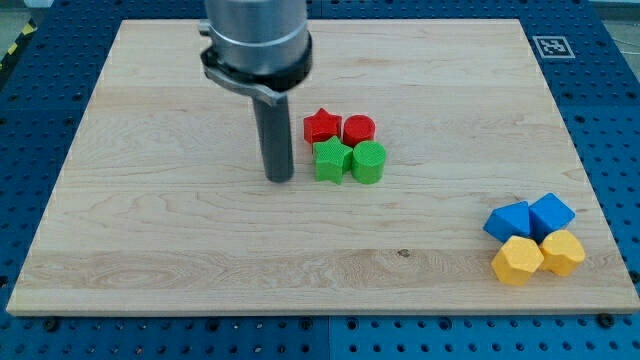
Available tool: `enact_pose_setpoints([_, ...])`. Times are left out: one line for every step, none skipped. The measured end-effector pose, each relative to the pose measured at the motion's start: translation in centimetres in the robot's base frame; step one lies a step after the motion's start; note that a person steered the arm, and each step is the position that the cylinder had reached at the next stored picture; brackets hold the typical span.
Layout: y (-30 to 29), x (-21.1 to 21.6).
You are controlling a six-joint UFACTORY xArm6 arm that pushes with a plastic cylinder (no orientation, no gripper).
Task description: Separate green star and the red star from the green circle and the red circle
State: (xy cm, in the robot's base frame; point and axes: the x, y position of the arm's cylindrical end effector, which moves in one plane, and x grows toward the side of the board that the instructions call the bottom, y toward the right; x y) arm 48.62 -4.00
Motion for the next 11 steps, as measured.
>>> enact_pose_setpoints([4.3,2.0])
enact_pose_setpoints([5.2,1.9])
enact_pose_setpoints([5.2,1.8])
enact_pose_setpoints([5.2,1.4])
enact_pose_setpoints([5.2,0.2])
enact_pose_setpoints([5.2,-0.7])
enact_pose_setpoints([4.8,-1.9])
enact_pose_setpoints([4.8,-3.5])
enact_pose_setpoints([4.6,-6.5])
enact_pose_setpoints([4.6,-9.4])
enact_pose_setpoints([4.4,-12.1])
